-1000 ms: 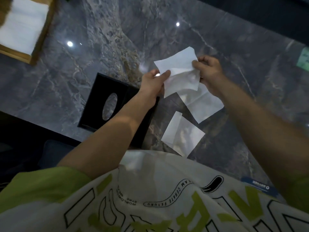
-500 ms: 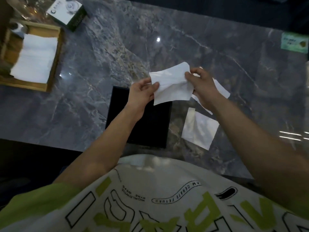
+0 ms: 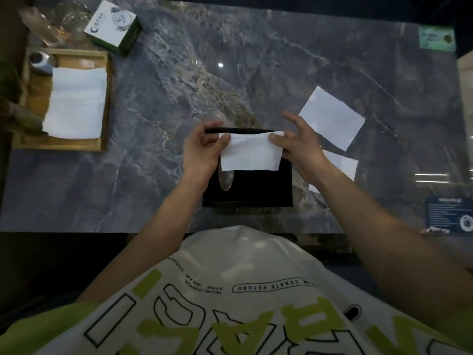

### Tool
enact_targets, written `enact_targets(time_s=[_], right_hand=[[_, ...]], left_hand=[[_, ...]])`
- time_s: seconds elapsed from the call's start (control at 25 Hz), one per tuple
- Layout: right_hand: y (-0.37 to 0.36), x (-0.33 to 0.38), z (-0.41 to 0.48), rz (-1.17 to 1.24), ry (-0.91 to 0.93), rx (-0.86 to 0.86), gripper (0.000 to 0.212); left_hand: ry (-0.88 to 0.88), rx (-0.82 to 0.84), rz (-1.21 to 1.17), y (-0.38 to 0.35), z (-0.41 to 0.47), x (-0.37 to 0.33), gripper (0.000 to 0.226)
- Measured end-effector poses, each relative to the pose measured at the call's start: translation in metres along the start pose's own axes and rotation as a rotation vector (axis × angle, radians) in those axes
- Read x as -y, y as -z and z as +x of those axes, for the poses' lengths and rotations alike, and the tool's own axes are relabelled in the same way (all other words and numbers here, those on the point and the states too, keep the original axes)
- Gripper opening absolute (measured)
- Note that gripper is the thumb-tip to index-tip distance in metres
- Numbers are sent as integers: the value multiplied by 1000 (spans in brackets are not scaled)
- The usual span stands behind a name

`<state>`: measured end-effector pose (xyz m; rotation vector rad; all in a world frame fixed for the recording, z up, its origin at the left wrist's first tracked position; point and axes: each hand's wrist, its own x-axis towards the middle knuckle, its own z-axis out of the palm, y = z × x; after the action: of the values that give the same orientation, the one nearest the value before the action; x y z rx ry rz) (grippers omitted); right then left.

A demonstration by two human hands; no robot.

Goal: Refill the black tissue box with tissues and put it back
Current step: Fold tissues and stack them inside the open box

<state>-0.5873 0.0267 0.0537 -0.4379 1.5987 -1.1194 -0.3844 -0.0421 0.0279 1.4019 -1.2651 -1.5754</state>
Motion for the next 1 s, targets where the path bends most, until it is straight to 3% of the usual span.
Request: enact_targets(time_s=[0.24,0.64,1.0], right_hand=[[4,-4,4,-226,141,111,35],[13,-13,20,-606,353,116,15],[-12,-13,16,-745,429,78,7]], left_hand=[[-61,44,214,2,-14,-1,17],[-121,-119,457,-7,-29,-6,12],[-247,11,522,31,-9,-3,4]])
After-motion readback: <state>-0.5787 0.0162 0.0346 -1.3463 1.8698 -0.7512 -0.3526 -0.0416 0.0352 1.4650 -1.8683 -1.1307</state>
